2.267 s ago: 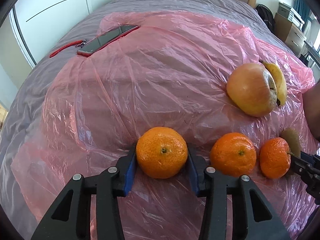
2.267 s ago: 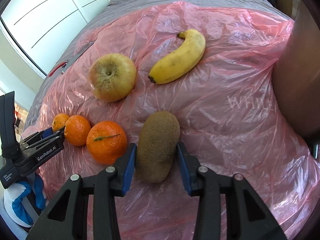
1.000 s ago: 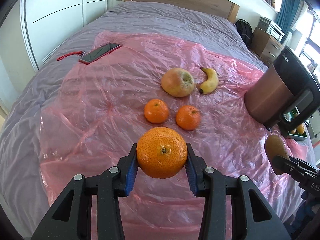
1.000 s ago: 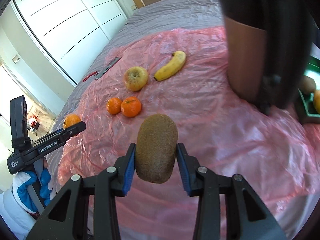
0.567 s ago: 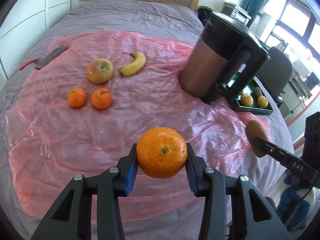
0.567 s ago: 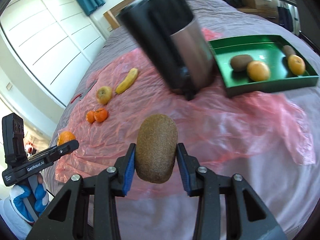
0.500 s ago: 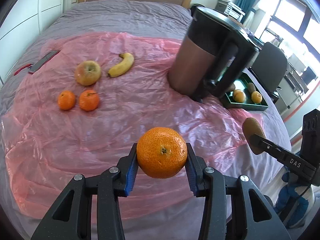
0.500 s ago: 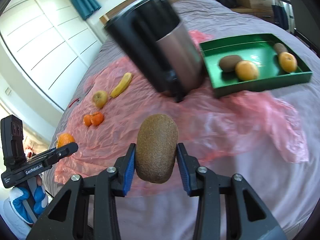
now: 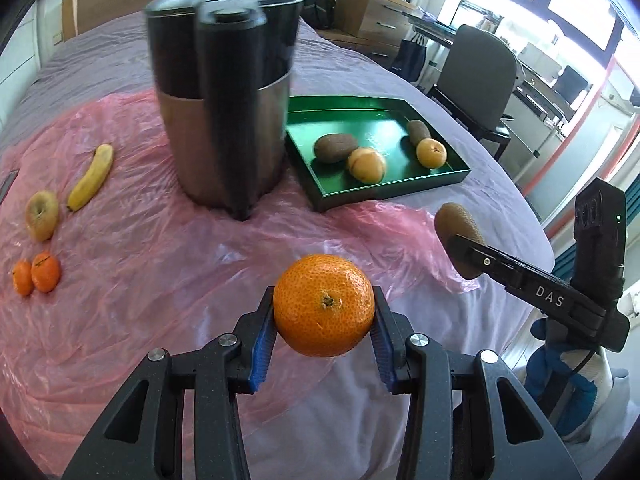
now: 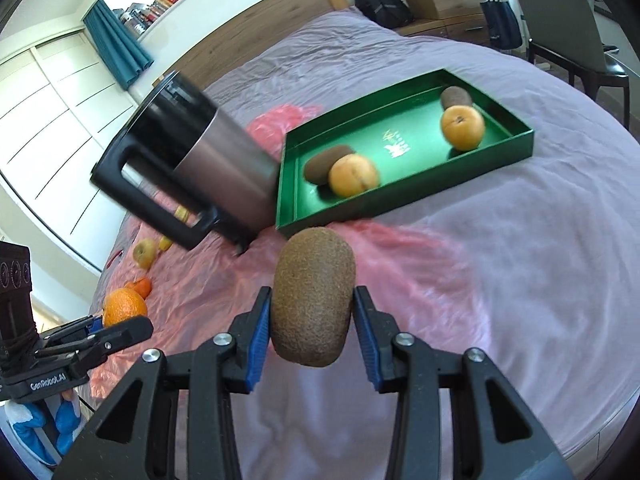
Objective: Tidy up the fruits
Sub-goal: 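Carry the tangerine and kiwi over the green tray with both tools, then open both tools to drop the tangerine and kiwi into the tray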
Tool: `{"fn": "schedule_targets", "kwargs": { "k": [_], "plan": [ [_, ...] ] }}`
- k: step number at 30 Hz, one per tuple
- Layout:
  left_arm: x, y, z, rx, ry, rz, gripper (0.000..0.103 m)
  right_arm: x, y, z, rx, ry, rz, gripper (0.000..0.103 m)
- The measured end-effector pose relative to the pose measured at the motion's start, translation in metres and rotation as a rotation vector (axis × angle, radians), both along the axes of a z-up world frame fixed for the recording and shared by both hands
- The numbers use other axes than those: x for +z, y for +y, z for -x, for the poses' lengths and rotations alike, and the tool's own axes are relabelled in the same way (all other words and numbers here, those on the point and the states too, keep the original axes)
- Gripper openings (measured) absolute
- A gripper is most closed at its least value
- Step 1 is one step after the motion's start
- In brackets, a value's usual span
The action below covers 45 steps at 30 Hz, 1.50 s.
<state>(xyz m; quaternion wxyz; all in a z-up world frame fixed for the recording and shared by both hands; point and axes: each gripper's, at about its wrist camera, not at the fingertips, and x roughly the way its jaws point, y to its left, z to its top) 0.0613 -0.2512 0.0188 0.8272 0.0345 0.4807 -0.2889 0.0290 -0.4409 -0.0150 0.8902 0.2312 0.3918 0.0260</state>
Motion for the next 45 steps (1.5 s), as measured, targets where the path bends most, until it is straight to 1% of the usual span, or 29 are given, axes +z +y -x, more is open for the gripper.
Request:
{"fn": "schedule_targets", "kwargs": {
  "k": [4,8,10,14,16,20,26,29,34,36,40,45],
  "plan": [
    [0.002,-0.044,-0.017,-0.041,-0.011,-0.006,0.038,0.002,-0.027,-0.015,-0.024,-0.021,0.006,0.015],
    [0.005,-0.086,-0.048,-0.057,-0.041,-0.018,0.038,0.002,-0.054,-0.037,-0.05,-0.042,0.003,0.015],
    [0.006,-0.103,-0.067,-0.049,-0.053,-0.024,0.038,0.002,-0.064,-0.05,-0.053,-0.048,0.018,0.015],
    [0.0,-0.137,-0.116,0.002,-0.065,-0.041,0.038,0.0,-0.079,-0.076,-0.061,-0.056,0.04,0.015],
    [-0.007,-0.147,-0.137,0.032,-0.055,-0.049,0.038,-0.003,-0.085,-0.092,-0.066,-0.06,0.047,0.016],
    [-0.028,-0.165,-0.179,0.085,-0.057,-0.105,0.038,-0.013,-0.09,-0.118,-0.057,-0.052,0.082,0.016],
    [-0.061,-0.178,-0.22,0.13,-0.047,-0.178,0.038,-0.034,-0.092,-0.145,-0.038,-0.007,0.161,0.016],
    [-0.073,-0.183,-0.233,0.134,-0.058,-0.22,0.038,-0.043,-0.091,-0.154,-0.023,0.01,0.203,0.016],
    [-0.093,-0.181,-0.242,0.137,-0.019,-0.239,0.038,-0.051,-0.085,-0.163,0.002,0.035,0.29,0.016],
    [-0.095,-0.181,-0.242,0.136,-0.024,-0.232,0.038,-0.053,-0.083,-0.164,0.009,0.042,0.319,0.016],
    [-0.095,-0.183,-0.242,0.131,-0.012,-0.227,0.039,-0.053,-0.084,-0.163,0.01,0.043,0.321,0.017],
    [-0.095,-0.186,-0.243,0.12,-0.012,-0.241,0.039,-0.051,-0.085,-0.163,0.008,0.048,0.314,0.017]
  ]
}}
